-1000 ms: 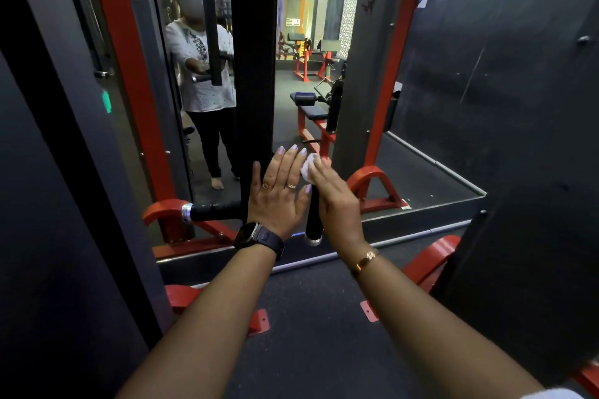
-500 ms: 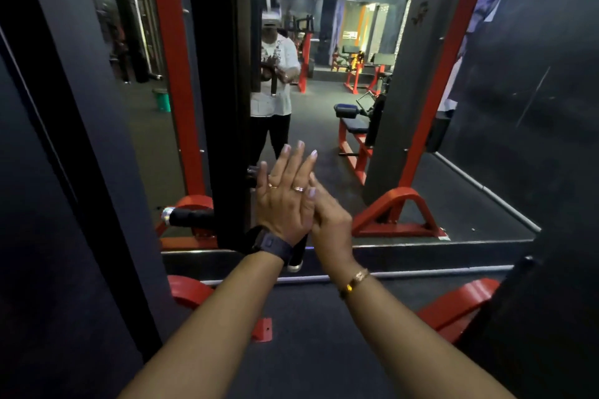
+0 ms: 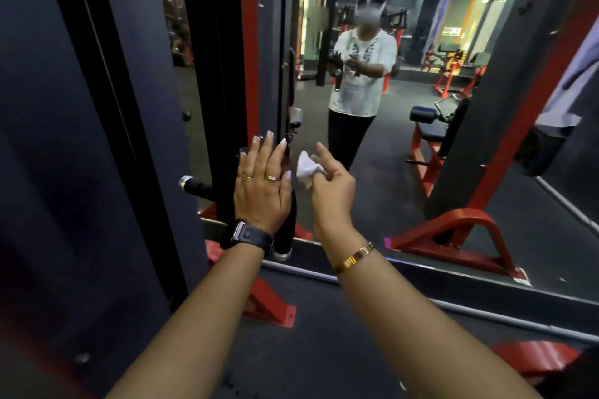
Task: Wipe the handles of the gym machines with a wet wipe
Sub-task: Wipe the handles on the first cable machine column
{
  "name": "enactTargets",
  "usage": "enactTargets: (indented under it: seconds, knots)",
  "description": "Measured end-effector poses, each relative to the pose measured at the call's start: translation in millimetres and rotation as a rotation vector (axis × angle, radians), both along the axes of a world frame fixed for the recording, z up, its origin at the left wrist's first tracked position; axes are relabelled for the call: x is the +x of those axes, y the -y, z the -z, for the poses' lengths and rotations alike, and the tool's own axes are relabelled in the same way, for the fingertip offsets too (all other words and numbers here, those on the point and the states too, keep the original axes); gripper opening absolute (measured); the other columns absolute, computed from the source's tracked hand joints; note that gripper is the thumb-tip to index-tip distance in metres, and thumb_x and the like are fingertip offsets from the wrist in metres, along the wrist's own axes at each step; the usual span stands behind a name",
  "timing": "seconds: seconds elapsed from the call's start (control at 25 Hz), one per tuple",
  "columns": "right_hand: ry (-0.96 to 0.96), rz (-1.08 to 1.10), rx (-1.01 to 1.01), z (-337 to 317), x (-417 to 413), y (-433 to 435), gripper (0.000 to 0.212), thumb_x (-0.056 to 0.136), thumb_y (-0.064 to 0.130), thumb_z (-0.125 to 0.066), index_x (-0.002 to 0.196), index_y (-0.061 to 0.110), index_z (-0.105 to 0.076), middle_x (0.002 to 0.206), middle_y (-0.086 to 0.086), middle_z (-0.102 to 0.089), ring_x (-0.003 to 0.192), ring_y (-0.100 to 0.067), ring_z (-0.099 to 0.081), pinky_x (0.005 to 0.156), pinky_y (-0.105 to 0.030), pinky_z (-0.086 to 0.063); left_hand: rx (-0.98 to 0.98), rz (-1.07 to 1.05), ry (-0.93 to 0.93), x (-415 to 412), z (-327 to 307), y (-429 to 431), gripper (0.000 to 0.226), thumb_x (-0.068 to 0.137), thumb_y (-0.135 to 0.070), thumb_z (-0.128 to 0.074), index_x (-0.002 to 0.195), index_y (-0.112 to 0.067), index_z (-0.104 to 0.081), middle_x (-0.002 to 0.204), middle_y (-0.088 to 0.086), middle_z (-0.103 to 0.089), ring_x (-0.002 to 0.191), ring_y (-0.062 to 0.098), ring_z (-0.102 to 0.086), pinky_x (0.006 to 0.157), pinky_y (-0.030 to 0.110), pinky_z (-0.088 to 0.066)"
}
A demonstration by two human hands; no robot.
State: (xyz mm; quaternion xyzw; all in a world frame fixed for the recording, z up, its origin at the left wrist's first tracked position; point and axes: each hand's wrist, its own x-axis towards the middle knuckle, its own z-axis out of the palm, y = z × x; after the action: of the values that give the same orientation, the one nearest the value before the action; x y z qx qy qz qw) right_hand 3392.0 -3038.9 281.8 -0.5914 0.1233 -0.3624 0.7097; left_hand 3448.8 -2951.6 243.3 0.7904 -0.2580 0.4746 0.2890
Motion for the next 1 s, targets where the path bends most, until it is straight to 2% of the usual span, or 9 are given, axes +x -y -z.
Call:
enactTargets:
  seconds: [0.08, 0.2, 0.44, 0.52, 0.6, 0.72, 0.8, 0.92, 1.0]
  knots:
    - [0.059, -0.117, -0.104, -2, 3, -5, 0.043, 0.085, -0.015, -0.048, 0.118, 0.006, -0.065, 0.117, -0.003, -0.065, 0.107, -0.009, -0.061, 0.088, -0.016, -0.050, -0.046, 0.019, -0.017, -1, 3, 2, 0.051, 0.093, -0.028, -0.037, 0.139, -0.009, -0.045, 0.149, 0.012, -0.039, 0.141, 0.026, -0.027, 0.117, 0.040, -0.015]
    - [0.068, -0.240, -0.286, 22, 8, -7, 0.040, 0.087, -0.007, -0.053, 0.113, 0.018, -0.070, 0.115, 0.006, -0.068, 0.112, -0.005, -0.060, 0.101, -0.032, -0.047, -0.082, 0.018, -0.018, 0, 2, 3, 0.050, 0.094, -0.028, -0.034, 0.137, -0.006, -0.047, 0.146, 0.013, -0.042, 0.141, 0.027, -0.029, 0.118, 0.042, -0.018]
    - [0.103, -0.356, -0.215, 30, 17, 9, 0.039, 0.083, -0.009, -0.056, 0.097, 0.022, -0.075, 0.105, 0.010, -0.071, 0.106, -0.006, -0.064, 0.097, -0.035, -0.050, -0.033, 0.002, -0.024, -6, 0, -5, 0.048, 0.092, -0.021, -0.034, 0.131, -0.004, -0.055, 0.140, 0.012, -0.050, 0.138, 0.028, -0.035, 0.117, 0.042, -0.020]
    - [0.095, -0.414, -0.241, 23, 26, 13, 0.042, 0.081, -0.012, -0.052, 0.097, 0.019, -0.076, 0.106, 0.010, -0.070, 0.106, -0.006, -0.064, 0.098, -0.034, -0.049, 0.003, -0.014, -0.047, -10, -1, -6, 0.049, 0.090, -0.022, -0.036, 0.131, -0.004, -0.055, 0.139, 0.012, -0.050, 0.139, 0.027, -0.034, 0.119, 0.038, -0.017]
    - [0.104, -0.481, -0.362, 27, 25, 17, 0.044, 0.080, -0.012, -0.049, 0.107, 0.014, -0.073, 0.112, 0.004, -0.069, 0.110, -0.006, -0.062, 0.101, -0.032, -0.047, 0.024, -0.026, -0.088, -14, -3, -9, 0.049, 0.089, -0.023, -0.038, 0.131, -0.004, -0.054, 0.139, 0.013, -0.050, 0.139, 0.027, -0.031, 0.118, 0.037, -0.017]
    - [0.184, -0.607, -0.530, 47, 8, 34, 0.051, 0.077, -0.007, -0.047, 0.122, 0.009, -0.064, 0.125, 0.004, -0.061, 0.118, 0.001, -0.054, 0.104, -0.019, -0.040, 0.033, -0.097, -0.132, -21, -4, -9, 0.046, 0.090, -0.022, -0.042, 0.132, -0.004, -0.052, 0.140, 0.014, -0.049, 0.140, 0.028, -0.030, 0.117, 0.042, -0.022]
    - [0.242, -0.671, -0.598, 61, 1, 46, 0.046, 0.078, -0.008, -0.050, 0.120, 0.004, -0.064, 0.122, 0.006, -0.058, 0.116, 0.006, -0.051, 0.103, -0.020, -0.041, 0.032, -0.163, -0.158, -29, -4, -10, 0.046, 0.091, -0.019, -0.039, 0.134, -0.004, -0.049, 0.142, 0.015, -0.046, 0.141, 0.028, -0.028, 0.118, 0.036, -0.019]
    - [0.208, -0.652, -0.541, 57, 10, 53, 0.035, 0.080, -0.012, -0.055, 0.109, 0.002, -0.070, 0.110, 0.007, -0.062, 0.105, 0.010, -0.052, 0.098, -0.025, -0.045, 0.063, -0.286, -0.196, -40, -5, -11, 0.049, 0.092, -0.018, -0.033, 0.137, -0.003, -0.046, 0.146, 0.014, -0.042, 0.143, 0.023, -0.024, 0.118, 0.035, -0.020]
    - [0.116, -0.597, -0.434, 31, 27, 48, 0.035, 0.083, -0.008, -0.057, 0.111, 0.007, -0.070, 0.111, 0.003, -0.067, 0.098, 0.011, -0.053, 0.094, -0.015, -0.045, 0.075, -0.328, -0.236, -45, -7, -11, 0.051, 0.094, -0.021, -0.031, 0.141, -0.004, -0.040, 0.151, 0.008, -0.034, 0.145, 0.018, -0.019, 0.115, 0.041, -0.024]
